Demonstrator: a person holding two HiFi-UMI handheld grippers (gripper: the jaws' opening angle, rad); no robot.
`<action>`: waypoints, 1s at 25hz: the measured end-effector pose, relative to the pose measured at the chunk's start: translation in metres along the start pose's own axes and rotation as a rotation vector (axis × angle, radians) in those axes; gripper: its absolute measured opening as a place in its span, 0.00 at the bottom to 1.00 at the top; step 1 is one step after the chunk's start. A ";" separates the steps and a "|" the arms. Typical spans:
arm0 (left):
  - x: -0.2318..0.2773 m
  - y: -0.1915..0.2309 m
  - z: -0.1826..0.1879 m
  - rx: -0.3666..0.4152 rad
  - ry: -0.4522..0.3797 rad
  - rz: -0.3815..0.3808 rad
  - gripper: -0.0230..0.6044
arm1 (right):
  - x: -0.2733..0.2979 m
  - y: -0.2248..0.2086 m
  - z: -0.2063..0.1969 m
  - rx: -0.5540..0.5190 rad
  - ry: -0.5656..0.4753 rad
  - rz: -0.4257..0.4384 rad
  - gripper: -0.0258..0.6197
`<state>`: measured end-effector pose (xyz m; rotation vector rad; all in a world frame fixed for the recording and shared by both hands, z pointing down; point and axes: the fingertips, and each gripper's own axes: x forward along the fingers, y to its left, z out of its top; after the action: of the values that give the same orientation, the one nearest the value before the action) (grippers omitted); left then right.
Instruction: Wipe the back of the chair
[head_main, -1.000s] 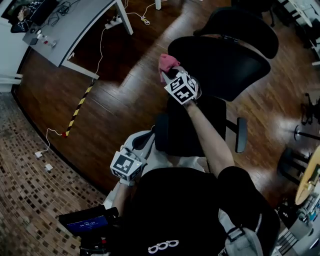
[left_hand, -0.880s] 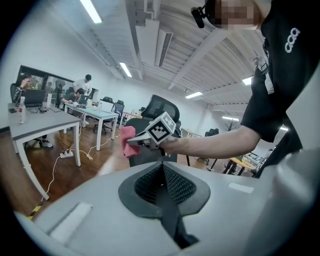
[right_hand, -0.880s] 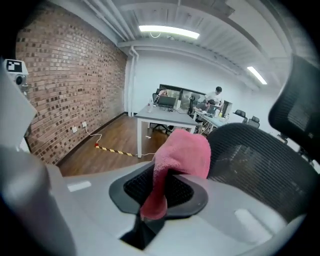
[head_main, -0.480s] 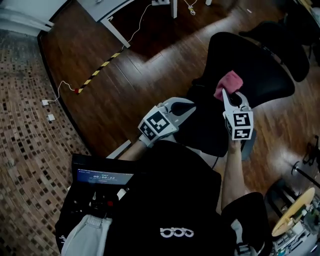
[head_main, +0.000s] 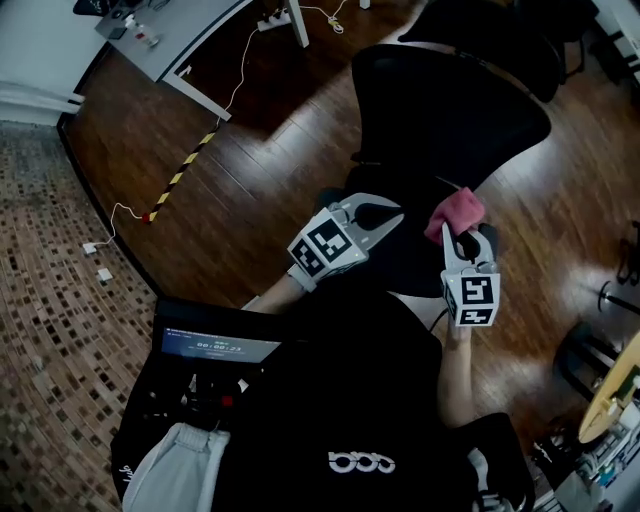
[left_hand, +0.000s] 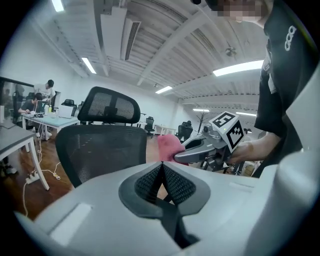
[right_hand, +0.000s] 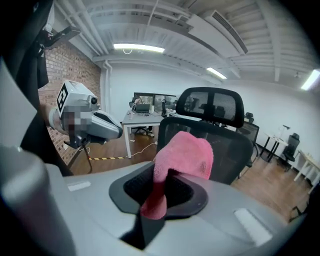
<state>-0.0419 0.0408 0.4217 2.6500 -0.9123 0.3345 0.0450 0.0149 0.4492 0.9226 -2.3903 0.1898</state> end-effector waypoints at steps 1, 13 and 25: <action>0.004 0.000 0.003 -0.001 -0.001 -0.006 0.02 | -0.004 -0.002 -0.002 0.022 0.001 -0.005 0.12; 0.030 -0.010 0.027 -0.026 -0.026 -0.034 0.02 | -0.012 -0.023 0.010 0.072 -0.031 -0.034 0.12; 0.026 -0.014 0.027 -0.022 -0.035 -0.028 0.02 | -0.011 -0.017 0.014 0.054 -0.048 -0.016 0.12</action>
<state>-0.0098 0.0268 0.4016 2.6539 -0.8832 0.2700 0.0562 0.0040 0.4309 0.9813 -2.4319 0.2301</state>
